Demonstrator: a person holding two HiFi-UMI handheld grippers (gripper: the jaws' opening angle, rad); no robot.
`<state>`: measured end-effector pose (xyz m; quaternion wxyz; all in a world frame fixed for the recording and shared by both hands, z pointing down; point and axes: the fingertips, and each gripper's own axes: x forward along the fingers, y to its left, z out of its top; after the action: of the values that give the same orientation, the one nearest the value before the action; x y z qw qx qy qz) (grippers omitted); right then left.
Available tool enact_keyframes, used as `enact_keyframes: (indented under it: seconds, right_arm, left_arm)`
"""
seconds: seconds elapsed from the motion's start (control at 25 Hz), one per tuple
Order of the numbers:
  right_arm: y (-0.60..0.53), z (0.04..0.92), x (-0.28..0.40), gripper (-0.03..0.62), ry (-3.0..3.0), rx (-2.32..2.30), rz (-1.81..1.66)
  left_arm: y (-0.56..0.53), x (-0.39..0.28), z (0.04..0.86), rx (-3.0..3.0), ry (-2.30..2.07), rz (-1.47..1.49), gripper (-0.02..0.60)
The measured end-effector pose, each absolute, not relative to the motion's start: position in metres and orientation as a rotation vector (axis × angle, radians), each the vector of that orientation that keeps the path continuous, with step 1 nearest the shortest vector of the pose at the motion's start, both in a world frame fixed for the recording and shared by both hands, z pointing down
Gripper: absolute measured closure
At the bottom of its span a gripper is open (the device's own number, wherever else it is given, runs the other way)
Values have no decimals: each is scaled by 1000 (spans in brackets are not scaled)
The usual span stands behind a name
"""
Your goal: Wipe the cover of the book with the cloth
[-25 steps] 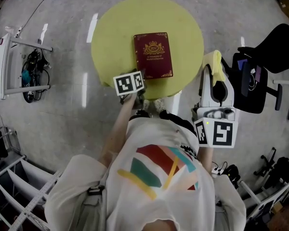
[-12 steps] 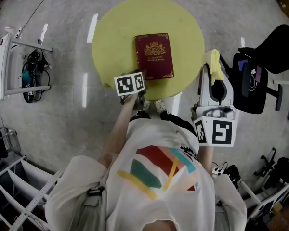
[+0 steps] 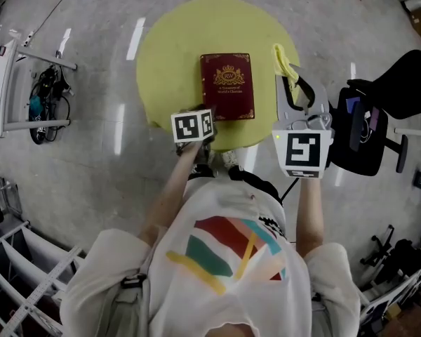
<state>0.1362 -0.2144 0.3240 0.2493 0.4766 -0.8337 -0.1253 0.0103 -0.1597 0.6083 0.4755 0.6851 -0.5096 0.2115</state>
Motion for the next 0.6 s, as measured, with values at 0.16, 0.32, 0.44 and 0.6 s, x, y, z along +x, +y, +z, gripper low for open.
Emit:
enact_keyframes:
  seconds: [0.16,0.32,0.44,0.6]
  right_arm:
    - [-247,361,118,565,-2135,1091,-483]
    - [-277,412,103,565,-2025,871,-550]
    - [-294,463,95,566,-1915,695,-581]
    - [-309,524,84,566,-1786,499,-578]
  left_arm:
    - [-159,10,613,1676,-1241,532,425]
    - [-159,12,613,1676,-1240,525,426]
    - [-160,12,612,1680,-1243,519,426]
    - [-160,12,611,1680,-1240,507,425]
